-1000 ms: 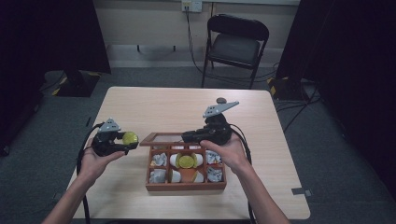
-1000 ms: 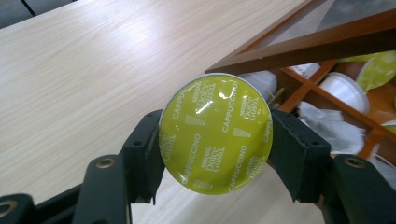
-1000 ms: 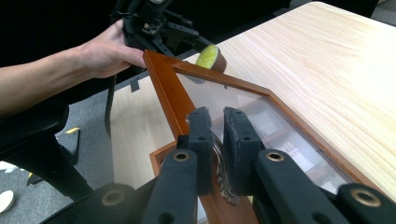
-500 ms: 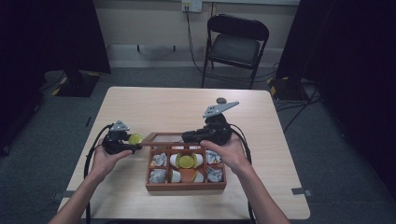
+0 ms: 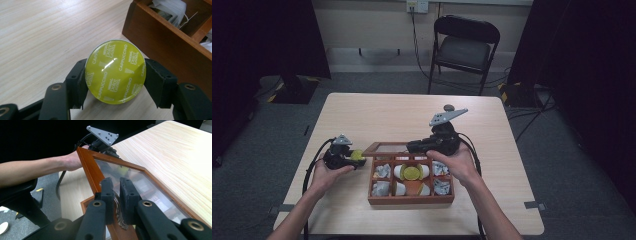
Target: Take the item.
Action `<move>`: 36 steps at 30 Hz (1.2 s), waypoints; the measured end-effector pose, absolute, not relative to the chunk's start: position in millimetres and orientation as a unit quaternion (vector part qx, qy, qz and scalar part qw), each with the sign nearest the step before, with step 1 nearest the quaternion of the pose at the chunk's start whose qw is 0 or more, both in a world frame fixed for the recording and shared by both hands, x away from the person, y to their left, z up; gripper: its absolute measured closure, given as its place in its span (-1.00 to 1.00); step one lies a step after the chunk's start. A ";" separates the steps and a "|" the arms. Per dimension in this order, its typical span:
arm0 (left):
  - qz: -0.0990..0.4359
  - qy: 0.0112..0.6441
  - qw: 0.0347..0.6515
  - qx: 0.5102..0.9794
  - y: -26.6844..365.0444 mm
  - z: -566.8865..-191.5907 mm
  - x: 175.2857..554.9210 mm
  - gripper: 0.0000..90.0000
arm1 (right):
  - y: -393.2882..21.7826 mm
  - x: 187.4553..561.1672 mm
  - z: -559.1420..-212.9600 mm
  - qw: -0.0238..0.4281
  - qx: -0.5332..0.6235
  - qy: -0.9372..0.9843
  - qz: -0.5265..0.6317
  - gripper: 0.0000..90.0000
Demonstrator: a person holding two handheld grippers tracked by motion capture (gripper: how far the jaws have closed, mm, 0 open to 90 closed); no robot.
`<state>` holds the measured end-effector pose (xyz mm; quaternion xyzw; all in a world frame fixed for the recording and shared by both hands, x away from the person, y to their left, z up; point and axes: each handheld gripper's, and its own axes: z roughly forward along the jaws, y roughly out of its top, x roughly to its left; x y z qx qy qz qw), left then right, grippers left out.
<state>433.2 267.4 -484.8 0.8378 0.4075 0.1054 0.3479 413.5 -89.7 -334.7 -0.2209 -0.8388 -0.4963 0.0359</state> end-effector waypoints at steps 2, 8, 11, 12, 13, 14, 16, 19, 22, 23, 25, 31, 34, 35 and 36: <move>0.105 0.409 0.350 0.836 266.7 -485.6 433.3 -0.12 | -89.7 413.6 -334.8 0.037 -0.221 -0.839 -0.497 0.82; 0.105 0.412 0.354 0.833 266.0 -486.6 434.2 -0.12 | -89.7 413.5 -334.9 0.037 -0.221 -0.839 -0.496 0.82; 0.107 0.413 0.356 0.832 266.4 -487.0 434.0 -0.13 | -89.7 413.6 -334.8 0.037 -0.221 -0.839 -0.497 0.82; 0.108 0.412 0.351 0.834 266.8 -487.2 434.2 -0.15 | -89.7 413.6 -334.8 0.037 -0.221 -0.839 -0.496 0.82; 0.111 0.416 0.347 0.833 266.5 -488.1 434.4 -0.22 | -89.7 413.6 -334.8 0.036 -0.220 -0.839 -0.497 0.82; 0.108 0.415 0.345 0.835 267.6 -488.8 435.0 -0.32 | -89.7 413.5 -334.8 0.036 -0.220 -0.839 -0.496 0.82; 0.108 0.415 0.345 0.835 269.2 -489.8 435.6 -0.43 | -89.7 413.3 -334.9 0.036 -0.220 -0.839 -0.496 0.82; 0.106 0.417 0.349 0.833 269.4 -489.8 434.7 -0.51 | -89.7 413.2 -335.0 0.036 -0.220 -0.839 -0.496 0.82; 0.110 0.417 0.349 0.832 271.2 -486.1 431.4 -0.58 | -89.7 413.2 -335.0 0.036 -0.220 -0.839 -0.496 0.82; 0.110 0.417 0.349 0.832 271.2 -486.1 431.4 -0.59 | -89.7 413.2 -335.0 0.036 -0.220 -0.839 -0.496 0.82; 0.108 0.418 0.352 0.830 272.9 -483.8 428.3 -0.59 | -89.8 413.1 -335.2 0.037 -0.220 -0.839 -0.496 0.82; 0.109 0.406 0.335 0.844 276.5 -478.6 418.2 -0.56 | -89.8 412.9 -335.6 0.037 -0.220 -0.839 -0.496 0.82; 0.110 0.401 0.329 0.848 279.9 -475.6 410.1 -0.56 | -89.8 413.0 -335.4 0.037 -0.220 -0.839 -0.496 0.82; 0.105 0.403 0.333 0.846 280.7 -475.0 406.9 -0.57 | -89.8 413.0 -335.4 0.037 -0.220 -0.839 -0.496 0.82; 0.104 0.399 0.335 0.847 281.3 -474.3 403.2 -0.57 | -89.8 413.0 -335.4 0.037 -0.219 -0.839 -0.496 0.82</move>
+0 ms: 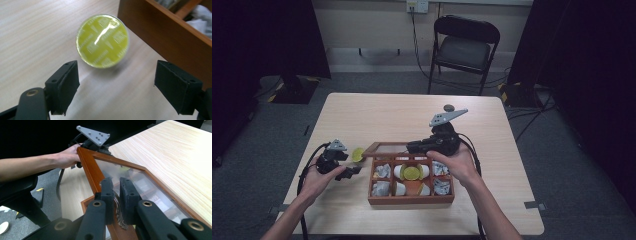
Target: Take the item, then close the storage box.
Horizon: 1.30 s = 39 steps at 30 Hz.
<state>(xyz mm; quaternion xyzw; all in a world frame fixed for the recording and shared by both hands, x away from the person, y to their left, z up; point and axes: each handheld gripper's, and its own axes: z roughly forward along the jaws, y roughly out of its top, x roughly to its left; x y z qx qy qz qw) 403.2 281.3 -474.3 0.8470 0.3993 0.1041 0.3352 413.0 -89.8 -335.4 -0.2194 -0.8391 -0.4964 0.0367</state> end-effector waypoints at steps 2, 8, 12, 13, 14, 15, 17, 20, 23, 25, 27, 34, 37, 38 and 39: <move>0.099 0.394 0.337 0.849 282.8 -472.7 396.9 -0.57 | -89.8 413.0 -335.3 0.036 -0.219 -0.839 -0.496 0.82; 0.089 0.402 0.330 0.849 283.3 -479.5 379.2 -0.55 | -89.7 413.0 -335.1 0.035 -0.219 -0.839 -0.496 0.82; 0.096 0.407 0.314 0.853 282.3 -491.3 371.7 -0.56 | -89.6 412.8 -334.7 0.034 -0.220 -0.839 -0.496 0.82; 0.105 0.408 0.310 0.852 282.1 -493.7 370.2 -0.56 | -89.6 412.5 -335.1 0.034 -0.220 -0.839 -0.496 0.82; 0.111 0.406 0.310 0.852 282.1 -494.3 369.4 -0.58 | -89.7 412.2 -335.7 0.035 -0.220 -0.839 -0.496 0.82; 0.117 0.405 0.309 0.852 281.8 -494.7 368.5 -0.58 | -89.8 412.3 -335.9 0.036 -0.220 -0.839 -0.497 0.82; 0.131 0.404 0.321 0.847 280.7 -499.2 364.6 -0.62 | -89.8 412.1 -335.7 0.035 -0.219 -0.839 -0.497 0.82; 0.152 0.399 0.358 0.830 281.8 -508.3 360.1 -0.78 | -89.9 411.1 -336.6 0.034 -0.219 -0.839 -0.497 0.82; 0.154 0.395 0.360 0.831 282.2 -509.2 360.0 -0.83 | -90.0 410.3 -337.5 0.035 -0.218 -0.839 -0.497 0.82; 0.153 0.396 0.361 0.830 281.5 -509.4 360.1 -0.85 | -89.9 408.9 -338.1 0.035 -0.218 -0.840 -0.495 0.82; 0.155 0.394 0.359 0.832 281.6 -509.3 360.4 -0.86 | -89.6 408.4 -337.9 0.033 -0.218 -0.841 -0.494 0.82; 0.147 0.391 0.360 0.834 280.6 -509.9 361.1 -0.91 | -89.0 405.8 -339.2 0.032 -0.218 -0.843 -0.490 0.82; 0.149 0.388 0.356 0.837 279.8 -509.9 361.5 -0.96 | -89.9 406.9 -340.4 0.039 -0.218 -0.842 -0.493 0.82; 0.149 0.388 0.356 0.837 279.9 -509.8 361.5 -0.96 | -90.0 406.7 -340.7 0.039 -0.218 -0.841 -0.493 0.82; 0.149 0.388 0.356 0.837 279.9 -509.8 361.5 -0.96 | -89.7 406.2 -340.9 0.038 -0.218 -0.842 -0.492 0.82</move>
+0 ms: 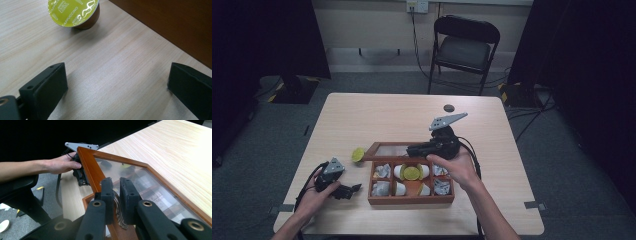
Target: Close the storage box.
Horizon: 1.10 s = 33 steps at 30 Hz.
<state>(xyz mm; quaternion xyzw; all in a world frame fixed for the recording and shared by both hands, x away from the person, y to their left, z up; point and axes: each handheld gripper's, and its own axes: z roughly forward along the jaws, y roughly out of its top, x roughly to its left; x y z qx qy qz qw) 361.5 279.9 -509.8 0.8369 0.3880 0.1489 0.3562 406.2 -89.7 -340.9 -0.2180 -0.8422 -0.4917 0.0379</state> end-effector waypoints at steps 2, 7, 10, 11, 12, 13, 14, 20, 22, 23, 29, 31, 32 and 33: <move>0.149 0.388 0.356 0.837 279.9 -509.8 361.5 -0.96 | -89.1 404.2 -341.5 0.037 -0.216 -0.846 -0.487 0.82; 0.149 0.388 0.356 0.837 279.9 -509.8 361.5 -0.96 | -88.6 403.5 -341.6 0.036 -0.215 -0.847 -0.484 0.82; 0.148 0.388 0.356 0.837 280.0 -509.7 361.6 -0.96 | -89.0 404.1 -342.3 0.039 -0.213 -0.848 -0.484 0.82; 0.146 0.387 0.358 0.837 280.1 -509.9 361.6 -0.95 | -88.8 403.7 -342.5 0.039 -0.212 -0.849 -0.483 0.82; 0.146 0.387 0.358 0.837 280.1 -509.9 361.6 -0.96 | -88.8 403.7 -342.5 0.039 -0.212 -0.849 -0.483 0.82; 0.147 0.384 0.358 0.839 281.1 -509.8 362.1 -0.95 | -88.4 402.6 -343.0 0.038 -0.210 -0.851 -0.480 0.82; 0.147 0.384 0.358 0.839 281.1 -509.8 362.1 -0.95 | -88.4 402.6 -343.0 0.038 -0.210 -0.851 -0.480 0.82; 0.147 0.382 0.358 0.839 281.8 -509.8 362.1 -0.95 | -86.9 396.6 -345.8 0.033 -0.208 -0.858 -0.469 0.82; 0.147 0.381 0.358 0.840 281.8 -509.8 362.1 -0.95 | -86.7 394.7 -345.9 0.028 -0.211 -0.857 -0.470 0.82; 0.147 0.382 0.358 0.839 281.8 -509.8 362.1 -0.95 | -86.5 394.2 -346.0 0.026 -0.211 -0.857 -0.469 0.82; 0.147 0.381 0.358 0.840 282.0 -509.7 362.2 -0.94 | -86.2 389.3 -352.9 0.032 -0.207 -0.861 -0.463 0.82; 0.147 0.385 0.356 0.839 282.6 -509.8 362.3 -0.95 | -85.4 388.1 -355.5 0.037 -0.204 -0.866 -0.454 0.82; 0.147 0.385 0.356 0.839 282.6 -509.8 362.3 -0.99 | -85.2 387.6 -355.5 0.037 -0.204 -0.868 -0.452 0.82; 0.149 0.392 0.352 0.837 283.8 -509.9 362.6 -0.99 | -85.2 387.6 -355.5 0.037 -0.204 -0.868 -0.452 0.82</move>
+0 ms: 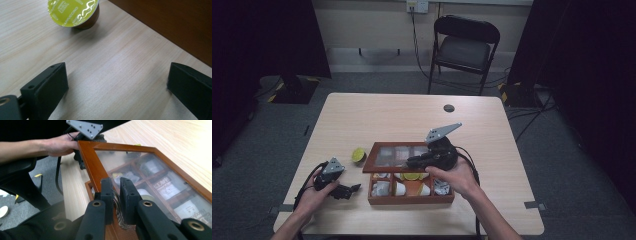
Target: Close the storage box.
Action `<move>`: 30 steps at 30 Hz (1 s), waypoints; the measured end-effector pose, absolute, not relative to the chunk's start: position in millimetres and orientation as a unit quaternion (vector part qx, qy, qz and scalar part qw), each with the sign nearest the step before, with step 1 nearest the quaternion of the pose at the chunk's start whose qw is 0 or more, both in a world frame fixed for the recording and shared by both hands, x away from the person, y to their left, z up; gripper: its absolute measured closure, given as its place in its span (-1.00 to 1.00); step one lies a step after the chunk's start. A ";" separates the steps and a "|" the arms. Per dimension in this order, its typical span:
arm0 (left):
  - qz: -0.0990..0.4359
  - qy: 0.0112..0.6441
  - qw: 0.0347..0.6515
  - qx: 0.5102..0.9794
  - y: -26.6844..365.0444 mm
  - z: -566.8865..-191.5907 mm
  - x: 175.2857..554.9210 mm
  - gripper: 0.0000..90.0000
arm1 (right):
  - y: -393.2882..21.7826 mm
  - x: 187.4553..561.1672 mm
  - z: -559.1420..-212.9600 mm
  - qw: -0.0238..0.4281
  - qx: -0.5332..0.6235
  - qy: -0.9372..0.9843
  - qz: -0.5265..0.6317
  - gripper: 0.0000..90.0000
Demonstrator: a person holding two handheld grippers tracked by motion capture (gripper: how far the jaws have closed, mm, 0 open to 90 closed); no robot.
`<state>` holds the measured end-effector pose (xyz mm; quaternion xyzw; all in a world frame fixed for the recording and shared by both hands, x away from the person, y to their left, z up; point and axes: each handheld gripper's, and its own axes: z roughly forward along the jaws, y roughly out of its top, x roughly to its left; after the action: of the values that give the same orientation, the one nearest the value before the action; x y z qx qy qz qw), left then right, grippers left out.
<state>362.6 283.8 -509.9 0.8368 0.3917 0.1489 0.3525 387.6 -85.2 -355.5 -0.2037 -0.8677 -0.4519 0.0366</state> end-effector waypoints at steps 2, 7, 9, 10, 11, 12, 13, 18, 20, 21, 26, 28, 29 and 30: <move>0.149 0.395 0.352 0.835 285.4 -510.1 362.8 -1.00 | -84.4 386.4 -355.5 0.034 -0.204 -0.869 -0.449 0.81; 0.148 0.396 0.353 0.834 285.7 -510.2 362.8 -1.00 | -84.1 384.9 -357.3 0.035 -0.203 -0.871 -0.447 0.81; 0.148 0.398 0.355 0.833 285.4 -510.3 362.7 -1.00 | -84.1 384.0 -359.9 0.036 -0.201 -0.872 -0.445 0.82; 0.148 0.398 0.355 0.833 285.4 -510.3 362.7 -1.00 | -84.1 384.0 -359.9 0.036 -0.201 -0.872 -0.445 0.82; 0.149 0.397 0.354 0.834 285.6 -510.2 362.7 -1.00 | -83.7 383.2 -361.2 0.037 -0.201 -0.872 -0.444 0.81; 0.148 0.397 0.354 0.834 285.5 -510.2 362.7 -1.00 | -83.6 382.5 -362.0 0.038 -0.201 -0.874 -0.441 0.81; 0.149 0.397 0.354 0.834 285.5 -510.3 362.7 -1.00 | -83.2 381.6 -363.3 0.038 -0.200 -0.876 -0.438 0.81; 0.149 0.396 0.353 0.835 285.8 -510.1 362.8 -1.00 | -82.3 379.5 -367.2 0.040 -0.197 -0.879 -0.431 0.81; 0.149 0.396 0.353 0.835 285.8 -510.1 362.8 -1.00 | -81.9 378.3 -368.2 0.039 -0.197 -0.881 -0.428 0.81; 0.149 0.396 0.353 0.835 285.8 -510.1 362.8 -1.00 | -81.2 377.5 -368.6 0.037 -0.196 -0.883 -0.426 0.81; 0.149 0.395 0.353 0.835 285.8 -510.1 362.8 -1.00 | -81.6 375.1 -373.9 0.040 -0.197 -0.882 -0.425 0.81; 0.149 0.395 0.353 0.835 285.8 -510.1 362.8 -1.00 | -81.4 374.2 -377.0 0.044 -0.198 -0.883 -0.423 0.81; 0.149 0.395 0.353 0.835 285.8 -510.1 362.8 -1.00 | -81.0 373.6 -378.3 0.044 -0.197 -0.884 -0.421 0.81; 0.149 0.395 0.353 0.835 285.8 -510.1 362.8 -1.00 | -81.0 373.6 -378.3 0.044 -0.197 -0.884 -0.421 0.81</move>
<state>362.8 285.8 -510.1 0.8349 0.3955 0.1486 0.3528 373.6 -81.0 -378.3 -0.1970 -0.8841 -0.4215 0.0442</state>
